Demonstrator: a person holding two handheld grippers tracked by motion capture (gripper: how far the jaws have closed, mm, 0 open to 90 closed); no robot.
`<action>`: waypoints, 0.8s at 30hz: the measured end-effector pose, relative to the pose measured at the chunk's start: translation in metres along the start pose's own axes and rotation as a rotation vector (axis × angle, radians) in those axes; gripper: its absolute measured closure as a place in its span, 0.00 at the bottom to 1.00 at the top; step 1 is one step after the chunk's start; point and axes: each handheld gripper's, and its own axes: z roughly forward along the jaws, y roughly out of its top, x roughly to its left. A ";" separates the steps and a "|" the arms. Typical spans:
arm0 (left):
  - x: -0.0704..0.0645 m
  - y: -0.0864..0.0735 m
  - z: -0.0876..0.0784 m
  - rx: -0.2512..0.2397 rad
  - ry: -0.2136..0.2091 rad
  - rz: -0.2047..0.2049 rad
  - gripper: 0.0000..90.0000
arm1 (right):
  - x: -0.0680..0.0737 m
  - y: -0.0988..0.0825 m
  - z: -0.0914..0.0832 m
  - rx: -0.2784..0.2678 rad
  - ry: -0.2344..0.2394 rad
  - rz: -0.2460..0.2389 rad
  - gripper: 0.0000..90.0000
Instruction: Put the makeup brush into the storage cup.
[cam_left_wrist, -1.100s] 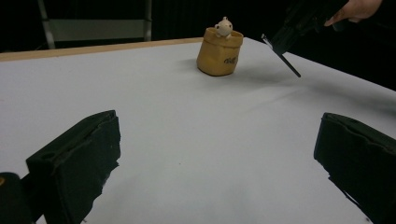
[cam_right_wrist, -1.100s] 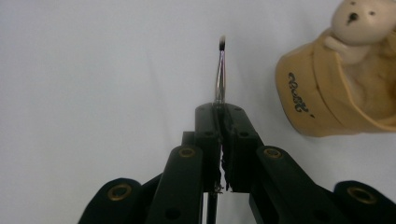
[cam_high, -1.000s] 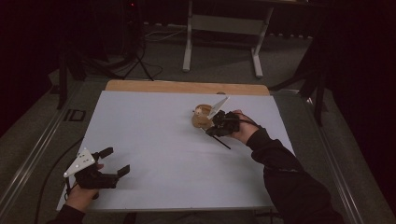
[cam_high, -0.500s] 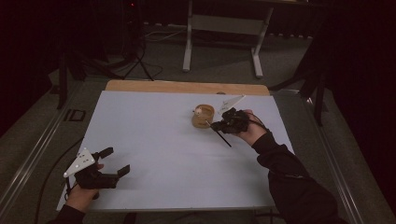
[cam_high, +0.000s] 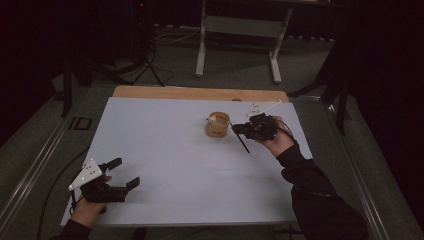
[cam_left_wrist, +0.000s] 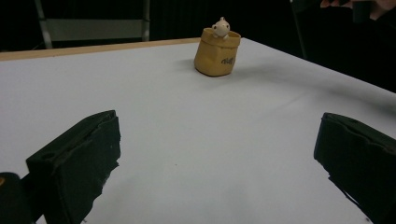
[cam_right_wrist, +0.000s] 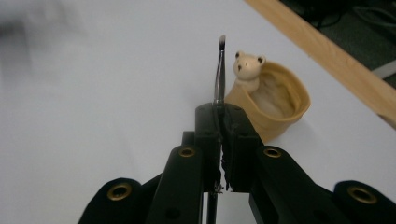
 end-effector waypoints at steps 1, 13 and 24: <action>0.000 0.000 0.000 0.000 0.000 0.001 0.01 | 0.000 0.000 -0.002 -0.012 -0.007 0.001 0.95; 0.000 0.000 0.000 -0.001 0.002 0.003 0.01 | -0.009 0.011 -0.032 -0.137 -0.055 0.049 0.95; 0.001 0.000 0.000 -0.001 -0.001 -0.003 0.01 | -0.012 0.025 -0.045 -0.272 -0.139 0.096 0.95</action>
